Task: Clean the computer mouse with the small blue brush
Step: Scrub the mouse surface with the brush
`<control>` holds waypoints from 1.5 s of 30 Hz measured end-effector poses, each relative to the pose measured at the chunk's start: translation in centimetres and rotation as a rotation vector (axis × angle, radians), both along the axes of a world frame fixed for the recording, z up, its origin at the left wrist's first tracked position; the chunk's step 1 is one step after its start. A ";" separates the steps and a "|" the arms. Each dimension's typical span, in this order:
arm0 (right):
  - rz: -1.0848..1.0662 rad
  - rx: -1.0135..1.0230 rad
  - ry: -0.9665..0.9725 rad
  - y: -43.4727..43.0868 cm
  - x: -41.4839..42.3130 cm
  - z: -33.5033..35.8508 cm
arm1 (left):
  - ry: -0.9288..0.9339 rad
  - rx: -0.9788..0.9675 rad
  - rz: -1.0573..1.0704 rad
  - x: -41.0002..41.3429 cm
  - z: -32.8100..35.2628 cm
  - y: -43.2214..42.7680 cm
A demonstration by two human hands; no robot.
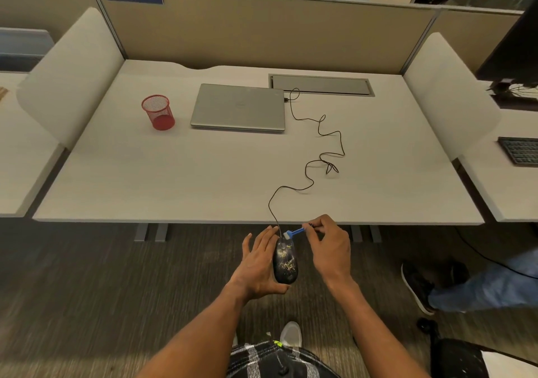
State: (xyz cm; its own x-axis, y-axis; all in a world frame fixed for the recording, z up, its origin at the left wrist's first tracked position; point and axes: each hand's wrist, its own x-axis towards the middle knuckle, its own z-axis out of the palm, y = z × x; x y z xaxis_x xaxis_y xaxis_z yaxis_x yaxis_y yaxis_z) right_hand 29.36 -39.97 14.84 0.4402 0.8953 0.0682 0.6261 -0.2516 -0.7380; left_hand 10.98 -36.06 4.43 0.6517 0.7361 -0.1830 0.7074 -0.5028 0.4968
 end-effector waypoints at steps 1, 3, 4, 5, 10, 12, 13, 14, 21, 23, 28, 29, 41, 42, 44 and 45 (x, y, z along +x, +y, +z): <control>0.010 -0.013 0.015 0.1 -0.1 0.0 | 0.001 -0.002 -0.001 0.0 0.0 0.0; 0.010 -0.031 -0.014 0.1 -0.2 0.0 | 0.013 -0.001 -0.003 0.0 0.0 0.0; -0.007 -0.029 -0.037 0.2 -0.1 0.0 | 0.023 -0.001 -0.006 0.0 0.0 0.0; -0.029 -0.022 -0.047 0.3 -0.1 0.0 | 0.030 0.000 -0.009 0.0 0.0 0.0; -0.036 -0.073 0.029 0.7 0.2 -0.2 | 0.033 0.005 0.007 0.1 0.1 -0.1; -0.060 -0.073 -0.005 0.4 0.2 -0.2 | 0.039 0.013 0.016 0.2 0.2 -0.1; -0.071 -0.061 -0.013 0.3 0.2 -0.2 | 0.040 0.016 0.019 0.1 0.3 -0.1; -0.075 -0.048 -0.009 0.1 0.2 -0.1 | 0.038 0.015 0.023 0.1 0.3 -0.1; 0.040 0.003 -0.169 -1.5 -0.4 -0.6 | 0.030 0.017 0.042 0.1 0.0 -0.2; 0.084 0.004 -0.187 -1.7 -1.0 -0.6 | 0.037 0.016 0.038 0.0 -0.1 -0.2; 0.066 0.006 -0.162 -1.6 -1.2 -0.6 | 0.030 0.019 0.034 0.2 0.0 -0.3; 0.081 -0.006 -0.135 -1.6 -1.3 -0.7 | 0.027 0.022 0.034 0.1 0.0 -0.3; 0.172 -0.015 -0.186 -2.2 -1.2 -0.8 | 0.032 0.005 0.040 -0.4 -0.2 -0.2; 0.193 -0.012 -0.197 -2.3 -1.4 -0.7 | 0.032 0.004 0.039 -0.4 -0.3 -0.2; 0.191 -0.004 -0.182 -2.3 -1.6 -0.6 | 0.031 0.004 0.030 -0.4 -0.2 -0.2; 0.171 0.005 -0.175 -2.3 -1.6 -0.6 | 0.026 0.008 0.027 -0.3 -0.1 -0.2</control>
State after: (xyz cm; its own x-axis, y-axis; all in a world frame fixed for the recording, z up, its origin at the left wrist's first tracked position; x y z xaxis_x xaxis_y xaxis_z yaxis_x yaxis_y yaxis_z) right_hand 27.77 -42.22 14.26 0.2631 0.9554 0.1344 0.7778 -0.1276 -0.6155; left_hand 10.66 -36.25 4.28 0.6263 0.7552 -0.1938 0.7338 -0.4870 0.4737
